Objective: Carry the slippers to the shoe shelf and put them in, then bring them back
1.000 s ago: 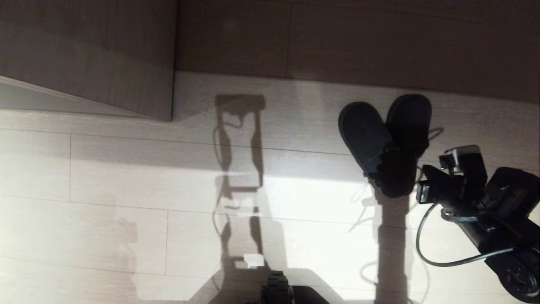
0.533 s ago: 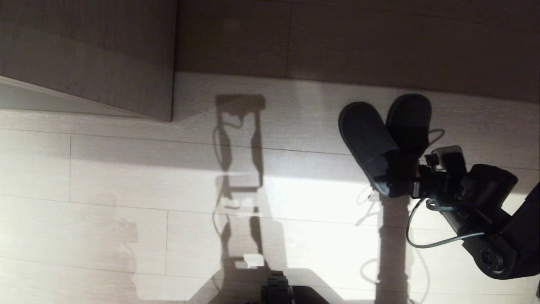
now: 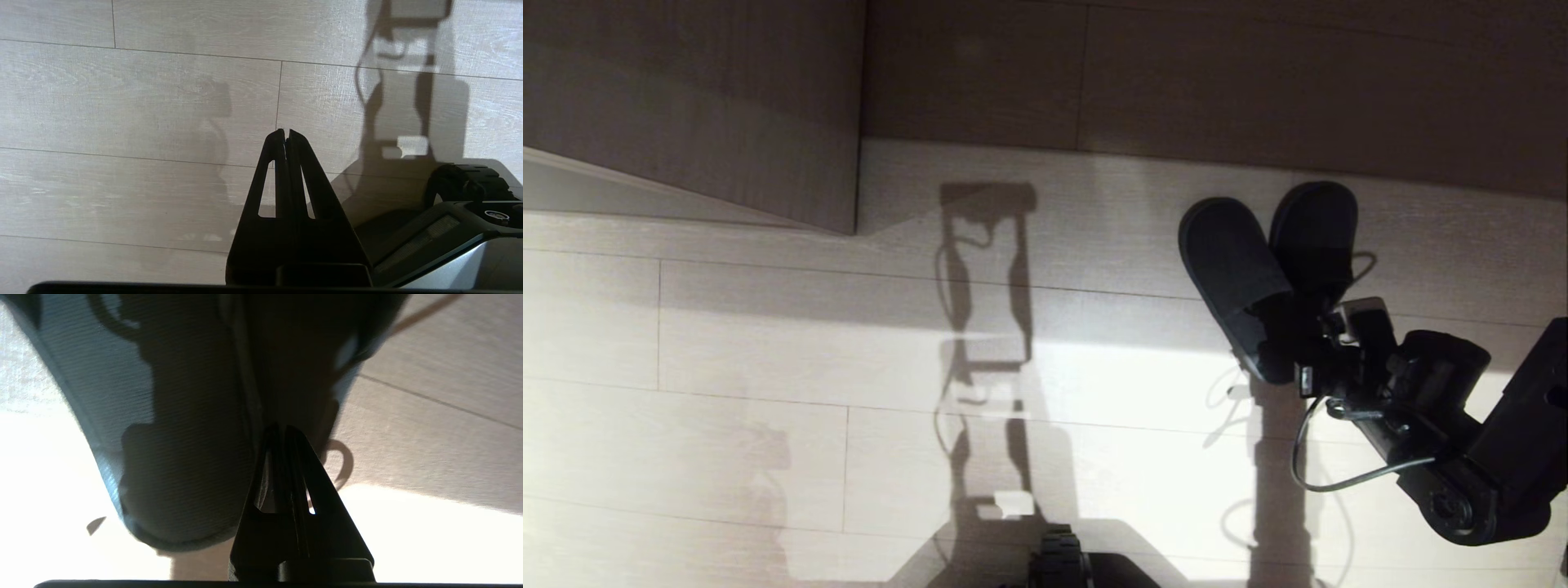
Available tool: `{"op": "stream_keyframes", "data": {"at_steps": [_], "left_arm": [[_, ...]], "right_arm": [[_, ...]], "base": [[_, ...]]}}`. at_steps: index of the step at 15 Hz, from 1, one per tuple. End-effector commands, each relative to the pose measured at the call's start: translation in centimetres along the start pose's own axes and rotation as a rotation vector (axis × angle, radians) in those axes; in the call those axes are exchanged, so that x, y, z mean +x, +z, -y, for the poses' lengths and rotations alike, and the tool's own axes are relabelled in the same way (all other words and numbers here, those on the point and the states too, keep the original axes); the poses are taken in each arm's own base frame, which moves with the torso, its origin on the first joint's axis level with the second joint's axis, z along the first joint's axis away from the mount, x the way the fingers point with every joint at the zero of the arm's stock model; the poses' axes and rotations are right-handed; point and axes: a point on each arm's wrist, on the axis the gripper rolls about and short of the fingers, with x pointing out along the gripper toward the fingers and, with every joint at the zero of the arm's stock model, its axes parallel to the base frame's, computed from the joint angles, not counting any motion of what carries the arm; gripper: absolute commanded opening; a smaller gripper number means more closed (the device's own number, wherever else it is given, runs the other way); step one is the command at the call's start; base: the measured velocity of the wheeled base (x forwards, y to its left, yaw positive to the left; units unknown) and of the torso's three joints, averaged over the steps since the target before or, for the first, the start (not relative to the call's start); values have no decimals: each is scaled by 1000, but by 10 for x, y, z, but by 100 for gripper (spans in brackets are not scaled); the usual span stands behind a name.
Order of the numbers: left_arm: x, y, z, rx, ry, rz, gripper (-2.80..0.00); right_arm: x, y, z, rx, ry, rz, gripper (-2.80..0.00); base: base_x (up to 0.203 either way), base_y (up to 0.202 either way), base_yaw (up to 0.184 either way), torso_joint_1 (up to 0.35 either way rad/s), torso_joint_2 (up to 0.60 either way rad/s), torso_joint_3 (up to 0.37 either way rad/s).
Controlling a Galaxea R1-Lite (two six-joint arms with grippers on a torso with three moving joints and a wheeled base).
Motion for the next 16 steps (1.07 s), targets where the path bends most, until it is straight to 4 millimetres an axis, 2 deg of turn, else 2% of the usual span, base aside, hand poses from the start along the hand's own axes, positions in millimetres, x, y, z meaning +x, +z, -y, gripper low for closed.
{"op": "stream_keyframes", "data": {"at_steps": [1, 11, 13, 16], "left_arm": [[0, 0, 0, -1, 0, -2, -280], [0, 0, 0, -1, 0, -2, -280], [0, 0, 0, -1, 0, -2, -280], [0, 0, 0, -1, 0, 0, -280]], "right_arm": [[0, -1, -4, 0, 9, 1, -280], [-13, 1, -24, -3, 94, -1, -280], [-13, -2, -26, -6, 101, -13, -280], [-14, -14, -41, -10, 146, -51, -280]], "base": [[0, 0, 0, 0, 0, 0], [0, 0, 0, 0, 0, 0], [0, 0, 0, 0, 0, 0], [0, 0, 0, 0, 0, 0]]}}
